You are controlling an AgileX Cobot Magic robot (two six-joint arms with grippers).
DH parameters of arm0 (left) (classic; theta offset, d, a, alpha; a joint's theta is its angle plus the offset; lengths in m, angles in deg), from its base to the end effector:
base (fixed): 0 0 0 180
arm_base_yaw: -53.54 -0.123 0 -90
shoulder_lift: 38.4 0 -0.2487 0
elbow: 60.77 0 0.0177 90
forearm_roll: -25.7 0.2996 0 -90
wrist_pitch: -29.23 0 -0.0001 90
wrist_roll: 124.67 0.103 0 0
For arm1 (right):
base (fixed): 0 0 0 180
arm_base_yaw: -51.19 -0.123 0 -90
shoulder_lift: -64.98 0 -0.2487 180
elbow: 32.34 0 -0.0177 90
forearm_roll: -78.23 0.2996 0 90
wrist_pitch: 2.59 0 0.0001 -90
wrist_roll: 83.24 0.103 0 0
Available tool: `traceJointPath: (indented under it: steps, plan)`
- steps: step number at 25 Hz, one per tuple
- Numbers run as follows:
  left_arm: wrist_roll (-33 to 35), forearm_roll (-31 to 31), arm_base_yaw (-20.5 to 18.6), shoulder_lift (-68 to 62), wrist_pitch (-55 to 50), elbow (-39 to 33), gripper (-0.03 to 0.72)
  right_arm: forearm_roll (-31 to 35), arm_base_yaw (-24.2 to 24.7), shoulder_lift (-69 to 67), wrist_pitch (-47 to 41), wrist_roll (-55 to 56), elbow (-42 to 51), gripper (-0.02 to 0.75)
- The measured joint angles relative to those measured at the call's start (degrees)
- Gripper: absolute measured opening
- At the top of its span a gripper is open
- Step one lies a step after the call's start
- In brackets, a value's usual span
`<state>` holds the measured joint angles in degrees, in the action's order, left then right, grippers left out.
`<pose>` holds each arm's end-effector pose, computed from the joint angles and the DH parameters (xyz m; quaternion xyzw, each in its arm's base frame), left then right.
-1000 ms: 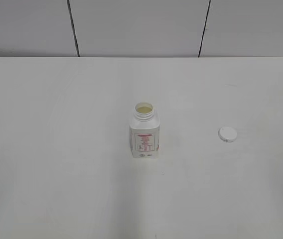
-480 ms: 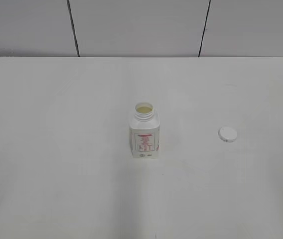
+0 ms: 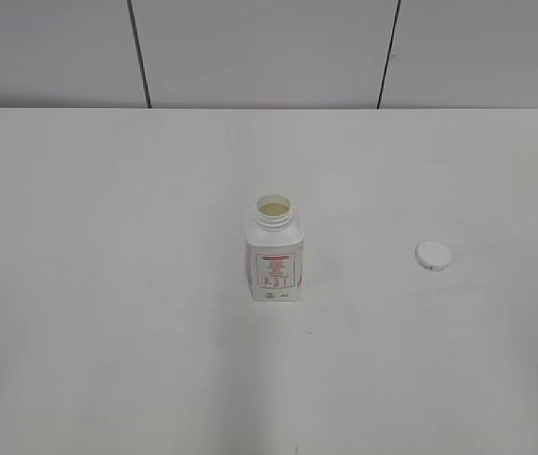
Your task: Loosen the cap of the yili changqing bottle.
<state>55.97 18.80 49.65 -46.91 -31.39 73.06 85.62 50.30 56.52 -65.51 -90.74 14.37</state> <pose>0.0815 -0.0053 0.3039 -0.0208 0.8430 -0.0389 0.5361 0.0800 0.0130 0.2973 -0.0669 0.8532 0.0346 0.5161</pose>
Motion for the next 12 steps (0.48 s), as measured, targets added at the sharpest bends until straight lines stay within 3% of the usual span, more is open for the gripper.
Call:
traceJointPath:
  steps: [12]
  plan:
    - [0.0,0.0,0.0,0.0,0.0,0.0,0.274,0.0,0.0,0.0,0.0,0.0,0.0,0.585]
